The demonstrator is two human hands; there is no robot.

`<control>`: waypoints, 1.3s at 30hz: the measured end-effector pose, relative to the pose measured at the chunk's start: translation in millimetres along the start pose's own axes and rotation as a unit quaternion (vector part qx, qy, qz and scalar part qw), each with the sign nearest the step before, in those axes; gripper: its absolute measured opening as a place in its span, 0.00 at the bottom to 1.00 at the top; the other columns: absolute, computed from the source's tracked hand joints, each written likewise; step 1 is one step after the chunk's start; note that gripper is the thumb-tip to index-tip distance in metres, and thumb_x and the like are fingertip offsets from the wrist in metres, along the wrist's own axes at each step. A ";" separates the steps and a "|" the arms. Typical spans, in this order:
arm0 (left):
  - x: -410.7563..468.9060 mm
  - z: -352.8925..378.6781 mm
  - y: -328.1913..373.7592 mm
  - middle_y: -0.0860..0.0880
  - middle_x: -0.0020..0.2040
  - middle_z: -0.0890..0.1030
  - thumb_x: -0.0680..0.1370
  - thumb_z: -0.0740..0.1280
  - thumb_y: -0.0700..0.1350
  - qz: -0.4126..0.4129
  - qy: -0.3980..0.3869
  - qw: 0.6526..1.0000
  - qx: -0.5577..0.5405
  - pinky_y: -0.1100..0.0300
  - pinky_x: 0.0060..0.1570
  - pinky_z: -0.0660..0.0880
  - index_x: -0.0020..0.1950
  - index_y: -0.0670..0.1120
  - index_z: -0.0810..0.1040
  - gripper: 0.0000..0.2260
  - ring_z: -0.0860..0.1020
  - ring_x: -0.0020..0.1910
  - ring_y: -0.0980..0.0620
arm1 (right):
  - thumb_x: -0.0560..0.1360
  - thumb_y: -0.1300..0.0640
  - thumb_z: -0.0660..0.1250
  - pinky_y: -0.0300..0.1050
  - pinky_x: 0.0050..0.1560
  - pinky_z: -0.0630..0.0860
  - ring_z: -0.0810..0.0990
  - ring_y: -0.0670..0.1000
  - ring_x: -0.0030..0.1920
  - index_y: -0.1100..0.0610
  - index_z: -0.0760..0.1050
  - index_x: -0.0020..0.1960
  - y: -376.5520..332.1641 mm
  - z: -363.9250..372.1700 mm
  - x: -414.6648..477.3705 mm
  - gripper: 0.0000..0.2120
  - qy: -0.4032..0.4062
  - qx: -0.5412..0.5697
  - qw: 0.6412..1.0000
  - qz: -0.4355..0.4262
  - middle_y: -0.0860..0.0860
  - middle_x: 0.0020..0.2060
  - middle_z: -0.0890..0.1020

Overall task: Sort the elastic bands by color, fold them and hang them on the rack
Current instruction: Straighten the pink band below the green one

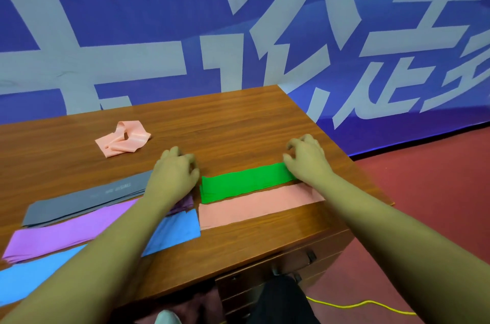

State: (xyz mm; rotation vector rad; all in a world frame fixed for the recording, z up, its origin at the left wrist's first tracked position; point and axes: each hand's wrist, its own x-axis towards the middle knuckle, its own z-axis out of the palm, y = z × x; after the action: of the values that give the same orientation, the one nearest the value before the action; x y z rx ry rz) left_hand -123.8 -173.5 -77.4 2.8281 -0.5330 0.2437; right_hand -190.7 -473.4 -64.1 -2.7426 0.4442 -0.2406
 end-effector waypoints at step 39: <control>-2.7 -126.5 -162.4 0.54 0.43 0.83 0.75 0.68 0.40 -0.073 0.157 0.866 -0.469 0.57 0.48 0.74 0.46 0.50 0.80 0.05 0.78 0.44 0.56 | 0.72 0.65 0.70 0.31 0.39 0.73 0.79 0.43 0.38 0.58 0.82 0.45 -310.5 17.3 40.0 0.05 0.020 0.425 0.893 -0.150 0.48 0.38 0.83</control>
State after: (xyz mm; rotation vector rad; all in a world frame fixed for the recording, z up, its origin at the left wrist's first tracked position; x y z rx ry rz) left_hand -79.8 8.7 7.9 1.8132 -0.2474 0.3012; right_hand -64.4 -205.2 38.1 -1.9189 -0.0900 -0.4443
